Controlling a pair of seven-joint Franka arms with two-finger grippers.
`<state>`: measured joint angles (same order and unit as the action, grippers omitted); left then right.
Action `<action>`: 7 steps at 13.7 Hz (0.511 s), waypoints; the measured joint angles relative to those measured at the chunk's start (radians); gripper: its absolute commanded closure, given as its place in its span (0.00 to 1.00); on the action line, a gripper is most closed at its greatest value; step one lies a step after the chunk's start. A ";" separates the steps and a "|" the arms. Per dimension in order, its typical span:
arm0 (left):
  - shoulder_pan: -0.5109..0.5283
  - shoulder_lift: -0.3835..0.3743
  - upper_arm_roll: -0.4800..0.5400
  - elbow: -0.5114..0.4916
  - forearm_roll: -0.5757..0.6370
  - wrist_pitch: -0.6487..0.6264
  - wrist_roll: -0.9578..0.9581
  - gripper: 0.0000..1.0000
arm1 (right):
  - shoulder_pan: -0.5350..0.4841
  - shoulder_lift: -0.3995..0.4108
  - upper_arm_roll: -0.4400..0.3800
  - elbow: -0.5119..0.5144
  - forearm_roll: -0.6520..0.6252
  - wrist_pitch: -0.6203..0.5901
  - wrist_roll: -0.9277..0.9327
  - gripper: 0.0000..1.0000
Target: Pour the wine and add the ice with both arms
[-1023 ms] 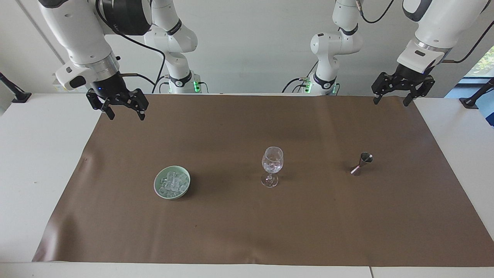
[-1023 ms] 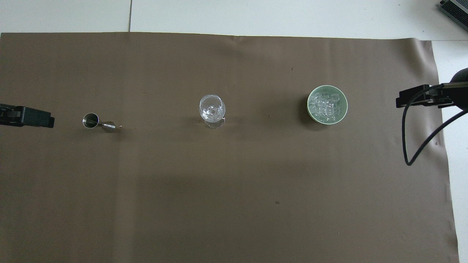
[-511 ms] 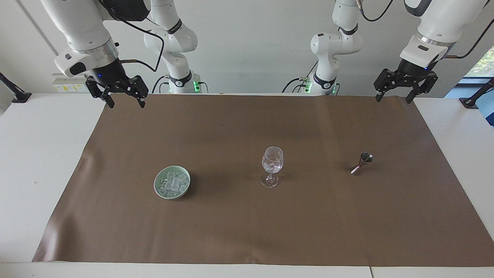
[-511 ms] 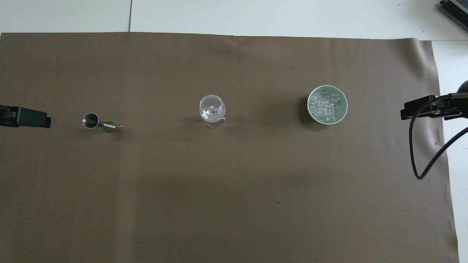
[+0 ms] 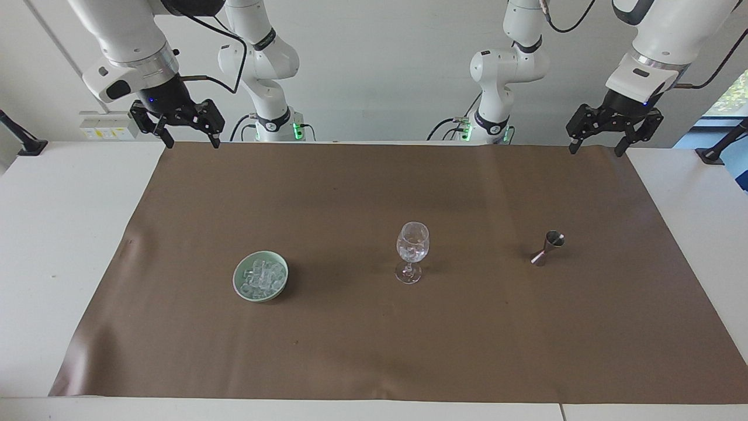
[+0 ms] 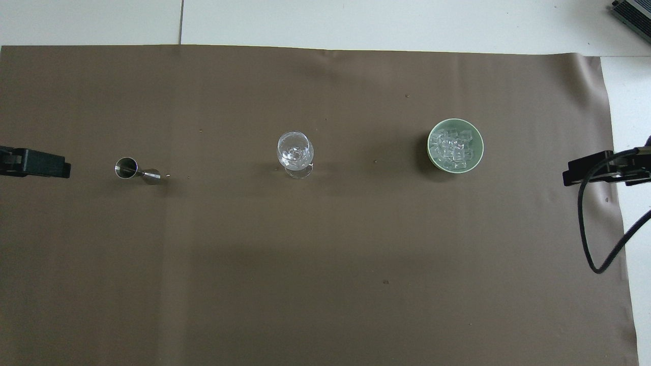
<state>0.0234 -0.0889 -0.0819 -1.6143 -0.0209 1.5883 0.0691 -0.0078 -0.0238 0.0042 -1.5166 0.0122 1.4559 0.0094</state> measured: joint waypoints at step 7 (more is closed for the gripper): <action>0.000 0.000 0.000 0.000 0.000 0.000 0.000 0.00 | 0.001 0.000 -0.016 0.000 0.000 0.002 0.000 0.00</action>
<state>0.0235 -0.0889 -0.0819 -1.6143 -0.0209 1.5883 0.0691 -0.0070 -0.0240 -0.0116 -1.5166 0.0122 1.4583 0.0093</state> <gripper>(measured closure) 0.000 0.000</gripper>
